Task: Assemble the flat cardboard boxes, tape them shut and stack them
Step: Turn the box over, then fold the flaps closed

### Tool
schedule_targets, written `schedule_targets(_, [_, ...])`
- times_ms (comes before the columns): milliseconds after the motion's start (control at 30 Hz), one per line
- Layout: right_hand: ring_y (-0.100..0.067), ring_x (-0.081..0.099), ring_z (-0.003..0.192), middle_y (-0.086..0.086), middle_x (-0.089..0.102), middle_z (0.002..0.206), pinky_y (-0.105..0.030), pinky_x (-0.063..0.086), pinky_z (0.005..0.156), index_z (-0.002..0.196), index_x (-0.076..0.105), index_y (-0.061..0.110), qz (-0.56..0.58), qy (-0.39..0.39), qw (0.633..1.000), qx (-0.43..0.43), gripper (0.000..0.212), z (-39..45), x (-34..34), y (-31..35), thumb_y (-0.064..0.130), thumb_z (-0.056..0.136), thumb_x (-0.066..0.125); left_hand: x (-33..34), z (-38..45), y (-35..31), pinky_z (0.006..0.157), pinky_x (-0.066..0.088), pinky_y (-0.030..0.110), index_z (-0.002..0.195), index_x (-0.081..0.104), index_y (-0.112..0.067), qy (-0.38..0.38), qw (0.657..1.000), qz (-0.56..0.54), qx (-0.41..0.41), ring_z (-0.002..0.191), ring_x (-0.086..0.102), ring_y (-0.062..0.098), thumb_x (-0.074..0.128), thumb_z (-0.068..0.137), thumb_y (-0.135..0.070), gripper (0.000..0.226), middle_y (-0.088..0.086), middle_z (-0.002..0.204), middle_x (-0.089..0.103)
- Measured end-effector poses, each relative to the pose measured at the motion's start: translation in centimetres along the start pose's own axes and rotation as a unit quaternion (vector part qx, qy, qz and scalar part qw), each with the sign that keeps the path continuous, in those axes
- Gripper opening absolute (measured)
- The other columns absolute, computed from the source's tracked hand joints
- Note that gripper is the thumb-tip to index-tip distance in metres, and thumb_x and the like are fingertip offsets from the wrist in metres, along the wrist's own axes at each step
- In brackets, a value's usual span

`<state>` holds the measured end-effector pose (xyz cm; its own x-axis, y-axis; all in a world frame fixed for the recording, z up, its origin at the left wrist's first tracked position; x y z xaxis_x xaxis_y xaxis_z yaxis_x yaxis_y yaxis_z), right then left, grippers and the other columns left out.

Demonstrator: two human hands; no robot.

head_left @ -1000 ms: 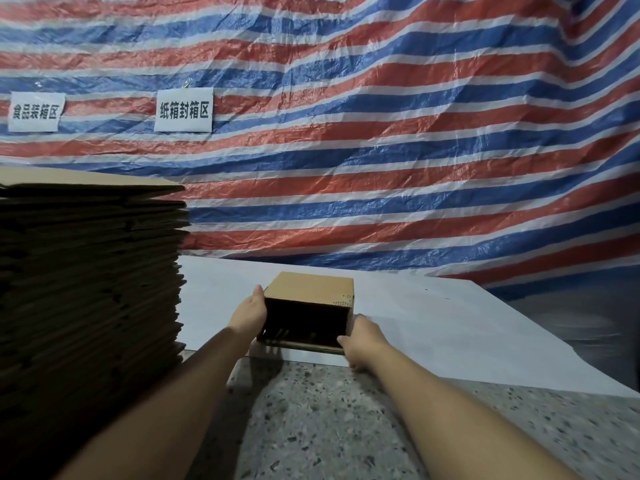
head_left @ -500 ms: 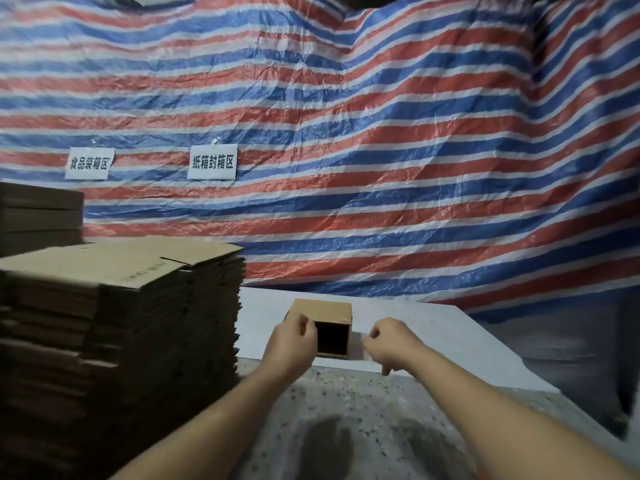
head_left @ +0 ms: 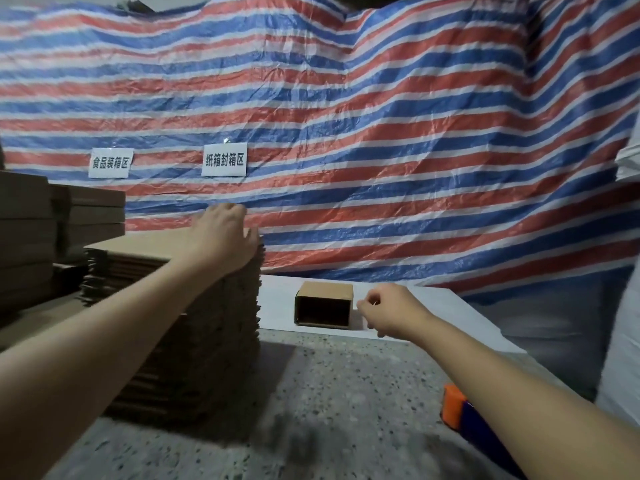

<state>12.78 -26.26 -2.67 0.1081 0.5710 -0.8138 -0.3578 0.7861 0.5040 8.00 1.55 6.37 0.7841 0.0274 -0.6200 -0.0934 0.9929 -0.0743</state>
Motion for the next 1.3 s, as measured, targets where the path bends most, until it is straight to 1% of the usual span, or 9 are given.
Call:
schedule_targets(133, [-0.025,0.055,0.065,-0.021,0.067,0.081,-0.035,0.041,0.06,0.074,0.057,0.001,0.003,-0.011,1.0,-0.005,0.034,0.6,-0.4,0.6,0.026,0.096,0.052,1.5,1.3,4.3,0.114,0.026,0.054,0.15,0.034,-0.017,0.19,0.97,0.132,-0.07,0.141,0.035,0.033,0.037,0.097,-0.059,0.068,0.011,0.155,0.038])
schedule_targets(267, [-0.02,0.057,0.084,-0.004,0.061,0.095,-0.031,0.041,0.064,0.091,0.061,0.015,0.01,-0.001,1.0,-0.008,0.016,1.4,0.6,1.6,0.028,0.096,0.054,3.9,-0.8,5.0,0.096,0.048,0.04,0.138,0.048,-0.012,0.297,0.942,0.135,-0.077,0.116,0.055,0.029,0.039,0.099,-0.055,0.059,0.011,0.132,0.057])
schedule_targets(367, [-0.023,0.056,0.105,-0.003,0.057,0.122,-0.032,0.045,0.081,0.126,0.056,0.019,0.032,0.006,0.999,-0.017,0.032,1.9,1.2,2.6,0.031,0.097,0.053,3.3,-1.0,4.6,0.073,0.047,0.033,0.127,0.051,-0.015,0.269,0.955,0.108,-0.067,0.096,0.056,0.023,0.047,0.098,-0.045,0.042,0.005,0.109,0.059])
schedule_targets(567, [-0.021,0.054,0.102,-0.004,0.058,0.127,-0.032,0.043,0.083,0.127,0.055,0.02,0.046,0.004,0.999,-0.028,0.033,2.8,2.0,3.8,0.033,0.098,0.051,1.5,-2.3,4.2,0.067,0.045,0.03,0.114,0.051,-0.022,0.254,0.965,0.047,-0.052,0.087,0.054,0.018,0.056,0.091,-0.035,0.026,-0.001,0.1,0.058])
schedule_targets(767, [-0.019,0.049,0.107,-0.006,0.053,0.14,-0.032,0.04,0.088,0.142,0.047,0.016,0.092,-0.016,0.995,-0.044,0.049,3.2,2.1,5.3,0.042,0.101,0.05,-2.0,-3.9,3.8,0.06,0.047,0.033,0.098,0.071,-0.01,-0.02,0.996,-0.041,0.081,0.074,0.061,0.027,0.064,0.094,-0.027,0.018,0.007,0.088,0.07])
schedule_targets(967, [-0.032,0.029,0.149,-0.007,0.024,0.165,-0.049,0.029,0.115,0.159,0.02,0.02,0.368,-0.017,0.93,-0.023,0.085,4.1,-1.9,8.0,0.07,0.095,0.042,-7.9,-1.1,0.9,0.068,0.049,0.033,0.094,0.077,-0.011,-0.18,0.962,-0.164,0.119,0.077,0.068,0.028,0.068,0.088,-0.015,0.011,0.008,0.085,0.075])
schedule_targets(1100, [-0.034,0.026,0.149,-0.007,0.02,0.166,-0.053,0.026,0.117,0.16,0.016,0.02,0.448,-0.106,0.887,-0.029,0.091,5.4,-7.8,8.8,0.075,0.091,0.039,-10.4,1.5,-1.0,0.06,0.043,0.019,0.084,0.07,-0.03,-0.165,0.941,-0.289,0.064,0.069,0.06,0.0,0.07,0.09,-0.028,0.007,-0.017,0.076,0.067])
schedule_targets(1200, [-0.034,0.033,0.146,-0.005,0.028,0.164,-0.052,0.032,0.114,0.158,0.023,0.019,0.462,-0.195,0.865,-0.007,0.093,5.5,-12.2,7.8,0.079,0.089,0.038,-10.6,2.3,-2.4,0.059,0.046,0.018,0.08,0.068,-0.035,-0.093,0.894,-0.438,0.006,0.069,0.061,-0.002,0.071,0.088,-0.039,0.01,-0.016,0.074,0.067])
schedule_targets(1300, [-0.028,0.06,0.119,-0.007,0.061,0.136,-0.044,0.054,0.086,0.143,0.047,0.022,0.463,-0.187,0.866,0.03,0.09,4.7,-13.8,6.0,0.087,0.082,0.038,-9.4,2.3,-4.1,0.063,0.051,0.024,0.085,0.069,-0.03,0.0,0.828,-0.559,-0.047,0.073,0.066,0.004,0.07,0.088,-0.039,0.01,-0.012,0.075,0.071])
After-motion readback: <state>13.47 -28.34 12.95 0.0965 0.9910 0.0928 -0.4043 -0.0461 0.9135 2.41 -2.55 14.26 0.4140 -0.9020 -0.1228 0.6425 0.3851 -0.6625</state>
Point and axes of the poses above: each hand's wrist, its own z-axis towards the middle knuckle, its own x-axis out of the palm, y = z × x, the point moved 4 cm from there along z, towards the middle knuckle
